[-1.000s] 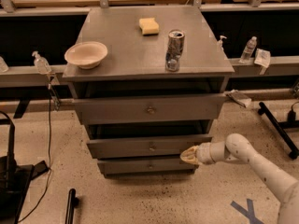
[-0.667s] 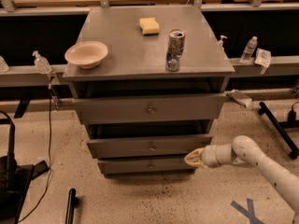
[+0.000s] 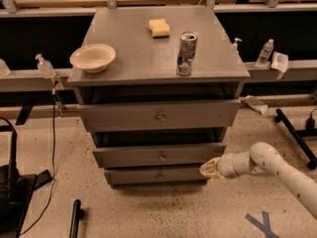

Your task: Close middle drawer

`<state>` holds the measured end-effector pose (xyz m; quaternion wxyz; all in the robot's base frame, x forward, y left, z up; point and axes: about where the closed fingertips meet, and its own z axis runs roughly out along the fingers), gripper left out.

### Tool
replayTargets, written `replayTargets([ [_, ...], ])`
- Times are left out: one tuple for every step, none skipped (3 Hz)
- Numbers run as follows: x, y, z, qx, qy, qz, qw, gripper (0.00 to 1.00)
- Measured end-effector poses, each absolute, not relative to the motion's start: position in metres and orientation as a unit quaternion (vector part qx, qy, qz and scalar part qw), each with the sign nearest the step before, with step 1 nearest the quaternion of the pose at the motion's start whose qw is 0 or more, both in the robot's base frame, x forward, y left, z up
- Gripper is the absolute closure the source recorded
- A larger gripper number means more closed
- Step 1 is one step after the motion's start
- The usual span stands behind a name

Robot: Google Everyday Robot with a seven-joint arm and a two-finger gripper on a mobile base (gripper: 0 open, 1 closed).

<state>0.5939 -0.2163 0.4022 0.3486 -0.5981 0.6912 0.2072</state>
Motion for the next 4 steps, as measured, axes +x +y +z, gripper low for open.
replayTargets([
  [0.621, -0.213, 0.385, -0.601, 0.702, 0.17, 0.342, 1.0],
  [0.642, -0.208, 0.376, -0.602, 0.705, 0.151, 0.342, 1.0],
  [0.666, -0.199, 0.367, -0.603, 0.71, 0.126, 0.342, 1.0],
  [0.684, -0.19, 0.362, -0.598, 0.714, 0.115, 0.346, 1.0],
])
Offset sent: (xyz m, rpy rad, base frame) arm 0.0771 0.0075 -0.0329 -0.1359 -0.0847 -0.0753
